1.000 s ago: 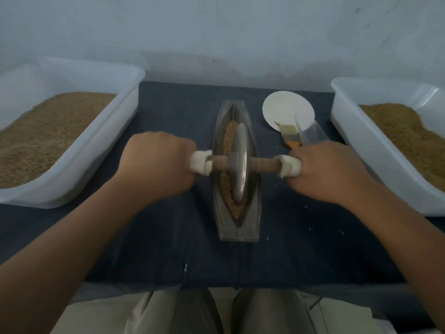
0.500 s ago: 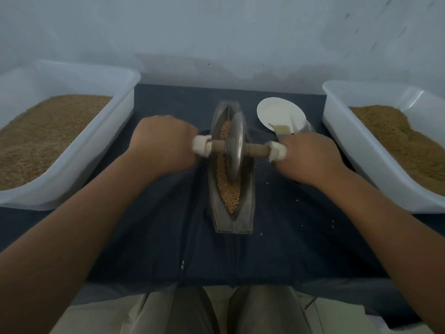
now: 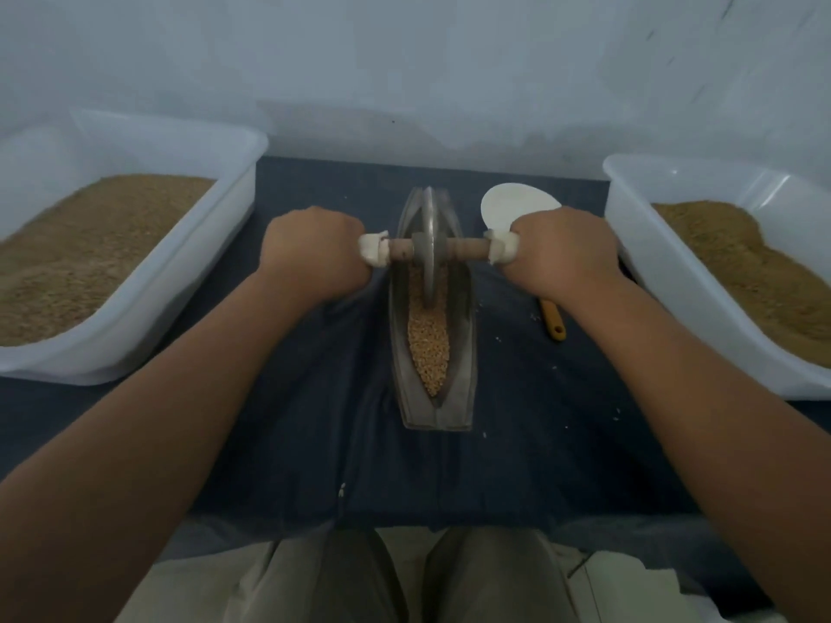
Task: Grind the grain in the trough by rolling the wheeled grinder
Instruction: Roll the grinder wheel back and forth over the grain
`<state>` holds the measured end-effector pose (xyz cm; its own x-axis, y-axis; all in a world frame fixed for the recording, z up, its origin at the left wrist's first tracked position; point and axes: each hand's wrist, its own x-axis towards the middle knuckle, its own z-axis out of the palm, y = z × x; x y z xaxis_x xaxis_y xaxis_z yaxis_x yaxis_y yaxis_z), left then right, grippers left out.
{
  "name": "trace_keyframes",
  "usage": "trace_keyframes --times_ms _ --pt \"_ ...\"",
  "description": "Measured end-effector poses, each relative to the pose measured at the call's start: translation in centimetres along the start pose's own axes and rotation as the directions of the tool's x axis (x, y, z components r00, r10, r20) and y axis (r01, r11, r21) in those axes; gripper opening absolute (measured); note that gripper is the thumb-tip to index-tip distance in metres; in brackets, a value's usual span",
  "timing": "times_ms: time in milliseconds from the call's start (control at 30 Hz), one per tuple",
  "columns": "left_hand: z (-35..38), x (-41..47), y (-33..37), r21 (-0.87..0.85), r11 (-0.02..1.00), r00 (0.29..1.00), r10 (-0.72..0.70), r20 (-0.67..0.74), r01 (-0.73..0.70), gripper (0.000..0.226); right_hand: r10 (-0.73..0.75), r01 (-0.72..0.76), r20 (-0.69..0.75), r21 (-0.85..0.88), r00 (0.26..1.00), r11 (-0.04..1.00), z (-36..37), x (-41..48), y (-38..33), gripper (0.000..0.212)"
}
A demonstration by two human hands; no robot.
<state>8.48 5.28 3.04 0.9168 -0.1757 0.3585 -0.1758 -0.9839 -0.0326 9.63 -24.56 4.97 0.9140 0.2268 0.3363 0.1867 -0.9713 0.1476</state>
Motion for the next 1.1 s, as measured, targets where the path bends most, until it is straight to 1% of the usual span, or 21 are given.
trace_keyframes --times_ms 67,133,200,233,300,400,467,533,633,700,767,833,867,900,967,1033,1100 --pt "-0.8 -1.9 -0.2 0.026 0.999 0.999 0.042 0.026 -0.043 0.038 -0.041 0.041 0.038 0.003 0.998 0.999 -0.9 -2.3 0.2 0.043" --pt "-1.5 -4.4 -0.5 0.072 0.991 0.994 0.111 -0.019 -0.109 0.037 -0.083 0.082 0.048 0.038 0.995 0.996 -1.5 -5.2 0.4 0.047" --pt "-2.0 -6.5 -0.6 0.123 0.979 0.981 0.176 -0.082 -0.165 0.048 -0.088 0.077 0.091 0.124 0.992 0.989 -1.9 -7.2 0.7 0.051" --pt "-2.1 -6.8 -0.5 0.145 0.975 0.976 0.187 -0.108 -0.171 0.052 -0.082 0.066 0.107 0.148 0.991 0.987 -1.6 -7.5 0.8 0.052" --pt "-1.9 -5.8 -0.3 0.17 0.972 0.977 0.184 -0.107 -0.165 0.05 -0.053 0.044 0.073 0.121 0.996 0.992 -0.5 -6.9 0.7 0.055" --pt "-1.3 -1.4 0.3 0.108 0.991 0.996 0.084 -0.014 -0.082 0.032 0.039 -0.036 -0.057 0.05 0.998 0.998 1.4 -3.5 0.2 0.062" --pt "-1.5 1.4 0.6 0.064 0.997 0.999 0.045 0.011 -0.046 0.027 0.088 -0.085 -0.051 0.068 0.995 0.994 2.1 -0.9 0.2 0.065" --pt "-2.0 2.6 0.8 0.053 0.997 0.998 0.045 0.031 -0.047 0.029 0.104 -0.104 0.012 0.086 0.995 0.991 2.0 0.5 0.3 0.061" --pt "-2.6 1.2 0.7 0.078 0.993 0.994 0.085 0.063 -0.09 0.027 0.059 -0.066 0.099 0.07 0.993 0.995 1.0 -1.2 0.7 0.057" --pt "-2.8 -1.7 0.3 0.108 0.986 0.99 0.124 0.065 -0.131 0.029 -0.005 -0.007 0.115 0.104 0.993 0.995 0.1 -4.1 1.0 0.058" --pt "-2.8 -4.9 -0.1 0.142 0.975 0.986 0.168 0.012 -0.168 0.034 -0.057 0.038 0.114 0.159 0.992 0.986 -0.6 -6.7 1.3 0.057" --pt "-2.6 -6.1 -0.3 0.155 0.973 0.982 0.182 -0.056 -0.172 0.041 -0.079 0.062 0.098 0.169 0.992 0.984 -0.7 -7.5 1.5 0.053" --pt "-2.4 -5.8 -0.3 0.142 0.977 0.985 0.167 -0.049 -0.159 0.041 -0.079 0.068 0.073 0.144 0.994 0.987 -0.4 -7.2 1.4 0.053" --pt "-2.1 -5.1 -0.2 0.11 0.985 0.99 0.138 -0.014 -0.135 0.039 -0.068 0.064 0.04 0.099 0.997 0.993 -0.1 -6.6 1.2 0.052" --pt "-1.3 -2.5 0.0 0.061 0.996 0.997 0.061 0.055 -0.064 0.036 -0.019 0.019 -0.042 0.002 0.999 1.0 1.0 -4.2 0.7 0.05" --pt "-0.8 0.2 0.1 0.038 0.999 0.997 -0.002 0.076 -0.001 0.031 0.011 -0.012 -0.091 -0.007 0.996 1.0 1.6 -1.3 0.4 0.046" --pt "-0.5 1.7 0.3 0.026 0.999 0.997 -0.036 0.065 0.034 0.028 0.012 -0.01 -0.077 0.023 0.997 1.0 1.5 0.8 0.4 0.046"
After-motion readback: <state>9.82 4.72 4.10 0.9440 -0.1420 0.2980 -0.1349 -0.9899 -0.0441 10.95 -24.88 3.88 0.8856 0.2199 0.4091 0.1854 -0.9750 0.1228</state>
